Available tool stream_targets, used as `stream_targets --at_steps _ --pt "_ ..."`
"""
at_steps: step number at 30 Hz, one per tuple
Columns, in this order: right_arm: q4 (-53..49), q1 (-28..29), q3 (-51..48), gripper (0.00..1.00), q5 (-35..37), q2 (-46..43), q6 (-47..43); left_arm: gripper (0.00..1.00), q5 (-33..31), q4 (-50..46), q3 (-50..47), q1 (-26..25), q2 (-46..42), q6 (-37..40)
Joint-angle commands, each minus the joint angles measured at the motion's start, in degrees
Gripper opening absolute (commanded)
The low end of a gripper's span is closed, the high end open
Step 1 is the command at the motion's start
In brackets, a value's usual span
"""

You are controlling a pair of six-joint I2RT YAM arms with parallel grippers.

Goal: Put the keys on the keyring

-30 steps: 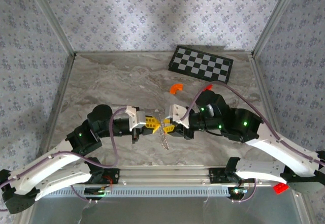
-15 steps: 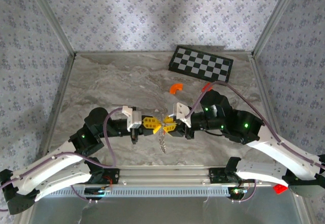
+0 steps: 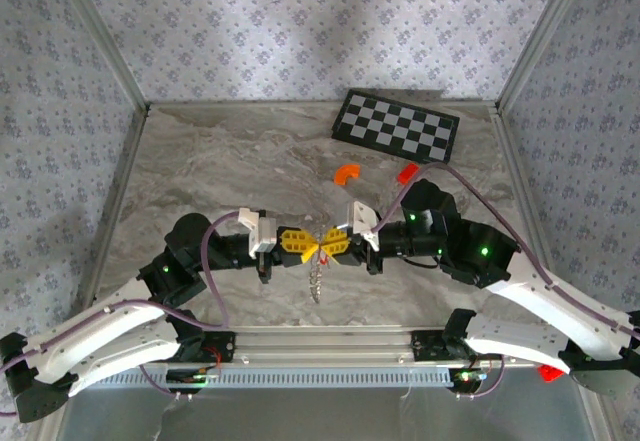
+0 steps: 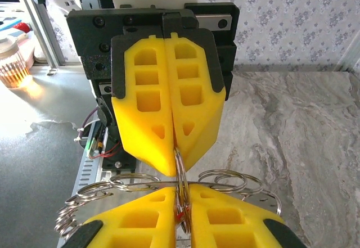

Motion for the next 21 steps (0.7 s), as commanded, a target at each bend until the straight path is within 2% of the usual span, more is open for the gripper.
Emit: stream_targets --at_steps 1,5,9,14,21 --pt "2.0 -0.5 -0.6 0.11 -1.4 -1.0 1.1 0.00 1.1 2.8 1.2 0.2 -1.3 0.1" --pt "2.8 -0.7 -1.2 0.01 -1.2 -1.2 1.0 0.00 0.7 -1.9 2.8 0.2 -0.8 2.2" --pt "0.5 -0.7 0.0 0.00 -0.4 -1.0 -0.1 0.00 -1.6 -13.5 6.6 0.2 0.2 6.7" --pt "-4.9 -0.4 2.6 0.00 2.1 0.1 -1.9 0.17 -5.7 -23.8 10.1 0.2 0.5 10.3" --pt "-15.9 3.3 9.8 0.00 12.4 5.3 -7.4 0.25 -9.5 -32.5 14.8 0.2 2.7 13.5"
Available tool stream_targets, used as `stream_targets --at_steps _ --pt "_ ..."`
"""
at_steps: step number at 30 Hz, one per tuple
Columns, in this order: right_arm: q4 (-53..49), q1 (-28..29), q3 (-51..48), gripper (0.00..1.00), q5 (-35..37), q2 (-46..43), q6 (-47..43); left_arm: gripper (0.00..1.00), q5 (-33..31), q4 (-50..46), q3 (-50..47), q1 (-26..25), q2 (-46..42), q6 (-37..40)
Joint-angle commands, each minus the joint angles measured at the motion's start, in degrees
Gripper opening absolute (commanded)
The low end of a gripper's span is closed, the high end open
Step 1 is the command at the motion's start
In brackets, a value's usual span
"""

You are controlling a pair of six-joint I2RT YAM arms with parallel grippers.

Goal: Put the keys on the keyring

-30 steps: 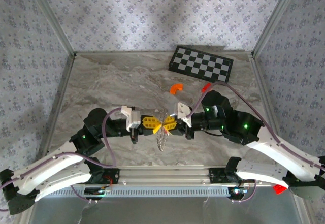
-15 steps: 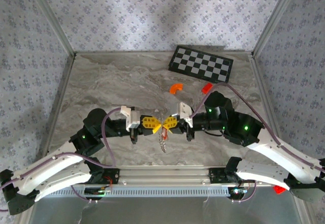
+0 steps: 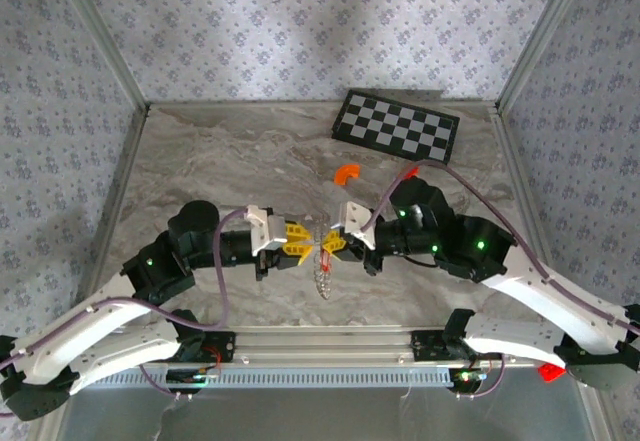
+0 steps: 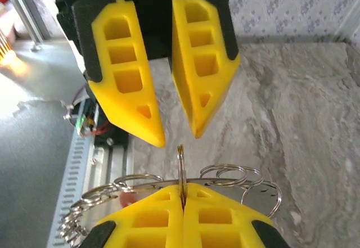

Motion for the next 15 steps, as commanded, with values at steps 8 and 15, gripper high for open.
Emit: stream_targets --at_steps 8,15 --pt "-9.8 4.1 7.4 0.00 12.0 4.5 -6.0 0.28 -1.1 -4.6 4.2 0.2 4.2 3.3" --pt "-10.3 4.8 8.0 0.00 12.8 5.8 -6.5 0.22 -1.8 -3.3 4.3 0.2 5.5 3.5"
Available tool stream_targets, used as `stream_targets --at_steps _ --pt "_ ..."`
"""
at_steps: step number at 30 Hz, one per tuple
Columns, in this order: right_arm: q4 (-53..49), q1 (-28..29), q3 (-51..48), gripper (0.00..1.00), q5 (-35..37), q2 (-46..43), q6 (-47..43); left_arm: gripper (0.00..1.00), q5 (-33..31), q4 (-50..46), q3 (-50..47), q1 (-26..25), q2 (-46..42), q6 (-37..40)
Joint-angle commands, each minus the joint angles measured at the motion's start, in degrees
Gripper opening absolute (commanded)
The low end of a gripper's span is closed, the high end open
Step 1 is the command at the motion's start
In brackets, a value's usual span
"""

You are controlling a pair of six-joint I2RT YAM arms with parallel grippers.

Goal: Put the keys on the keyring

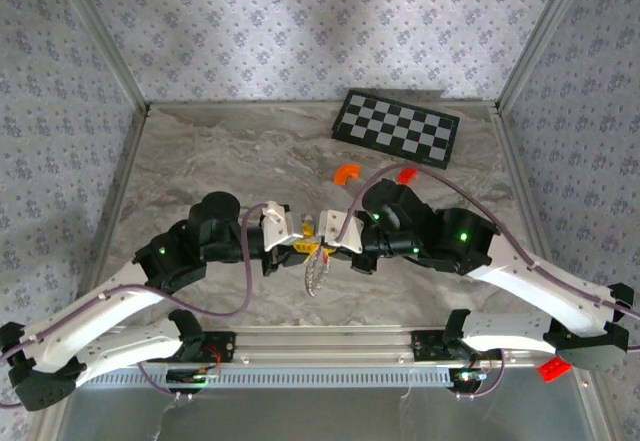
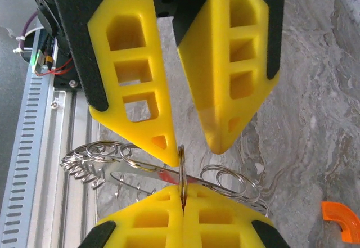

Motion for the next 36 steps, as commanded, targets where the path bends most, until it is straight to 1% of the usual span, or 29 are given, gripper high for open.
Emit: stream_targets --at_steps 1,7,9,11,12,19,22,24,25,31,33,34,36 --pt "-0.8 0.6 2.3 0.00 1.3 -0.1 -1.1 0.20 -0.4 1.2 2.1 0.2 0.3 0.9" --pt "1.1 0.6 1.0 0.00 -1.5 -1.4 -0.4 0.16 -1.3 1.7 2.0 0.2 0.3 0.7" --pt "1.9 0.6 0.5 0.00 -2.7 -2.0 0.3 0.12 -1.0 2.2 1.9 0.2 0.1 0.7" --pt "2.5 0.6 -0.1 0.00 -3.7 -2.6 1.2 0.02 -0.1 3.1 1.6 0.2 -0.2 0.6" --pt "2.6 0.6 -0.3 0.00 -3.9 -2.9 1.4 0.00 0.2 3.4 1.5 0.1 -0.4 0.4" --pt "5.4 0.4 -2.6 0.00 -5.3 -5.0 3.8 0.00 2.6 8.5 -0.1 0.2 -2.3 -2.0" --pt "8.1 0.0 -4.5 0.12 -8.0 -6.8 5.3 0.00 3.7 11.4 -0.9 0.2 -3.0 -3.5" --pt "9.7 -0.5 -5.6 0.17 -9.0 -7.6 6.2 0.00 4.2 13.7 -1.7 0.2 -3.6 -4.2" --pt "10.1 -0.7 -5.9 0.18 -9.2 -7.8 6.6 0.00 4.5 15.1 -2.2 0.2 -3.9 -4.5" --pt "11.1 -1.6 -6.7 0.20 -10.2 -8.9 7.2 0.00 7.1 21.6 -4.5 0.2 -4.6 -7.2" --pt "12.2 -1.9 -6.7 0.19 -10.5 -9.6 7.4 0.00 8.0 23.6 -5.2 0.2 -4.7 -8.2" --pt "13.4 -2.1 -8.8 0.18 -10.8 -10.0 7.7 0.00 8.7 25.3 -5.8 0.2 -4.7 -8.9" --pt "15.0 -2.5 -10.0 0.17 -11.5 -11.1 8.0 0.00 10.3 28.9 -7.2 0.2 -4.9 -10.5"
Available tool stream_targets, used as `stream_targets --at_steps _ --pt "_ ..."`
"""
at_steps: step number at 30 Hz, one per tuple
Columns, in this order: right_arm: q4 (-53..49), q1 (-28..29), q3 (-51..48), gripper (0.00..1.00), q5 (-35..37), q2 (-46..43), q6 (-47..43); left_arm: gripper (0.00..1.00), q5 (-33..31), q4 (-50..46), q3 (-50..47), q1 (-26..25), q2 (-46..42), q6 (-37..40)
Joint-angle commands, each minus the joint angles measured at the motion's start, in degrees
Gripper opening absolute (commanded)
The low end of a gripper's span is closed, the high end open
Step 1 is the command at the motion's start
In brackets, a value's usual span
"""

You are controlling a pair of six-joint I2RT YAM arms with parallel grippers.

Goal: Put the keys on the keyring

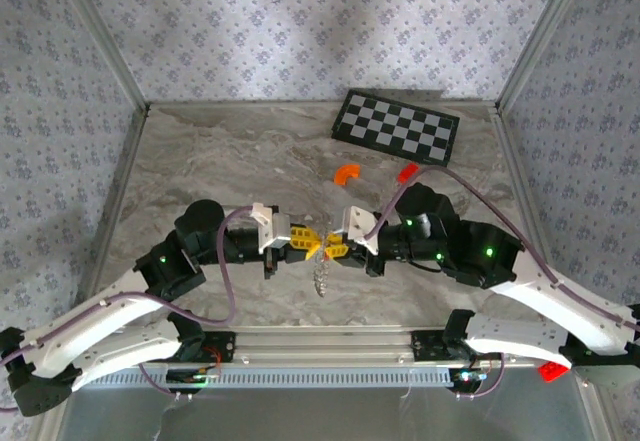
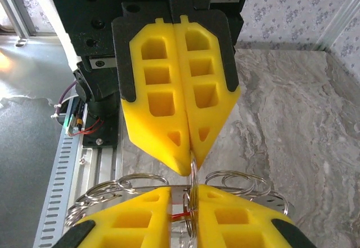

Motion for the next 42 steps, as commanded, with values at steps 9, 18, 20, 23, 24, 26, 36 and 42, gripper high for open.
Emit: stream_targets --at_steps 9,18,20,23,24,26,36,42 --pt "6.3 -1.4 -4.3 0.01 -4.2 -4.8 1.0 0.00 5.0 20.0 -4.0 0.2 -1.1 -8.4" --pt "7.5 -1.7 -5.1 0.00 -0.5 -7.1 0.4 0.01 -2.4 1.8 0.3 0.2 -1.5 -2.6" --pt "4.3 -1.6 -3.5 0.00 1.4 -6.3 -0.5 0.10 -6.6 -6.9 3.3 0.2 -0.9 1.2" --pt "-1.1 -1.0 -0.2 0.00 4.1 -3.7 -2.5 0.17 -8.9 -15.1 6.3 0.2 0.1 5.0" --pt "-3.5 -0.8 0.6 0.00 4.7 -3.1 -2.9 0.19 -8.9 -16.7 6.9 0.2 0.6 6.0" --pt "-5.2 -0.7 3.1 0.00 5.0 -2.1 -3.5 0.23 -8.4 -18.3 7.8 0.2 1.1 7.2" --pt "-11.5 0.8 7.8 0.00 7.7 3.7 -5.9 0.33 -3.7 -13.3 7.3 0.2 2.3 7.1" --pt "-10.9 1.5 8.4 0.00 7.8 5.1 -6.7 0.33 -2.7 -12.6 8.1 0.2 4.4 7.0"
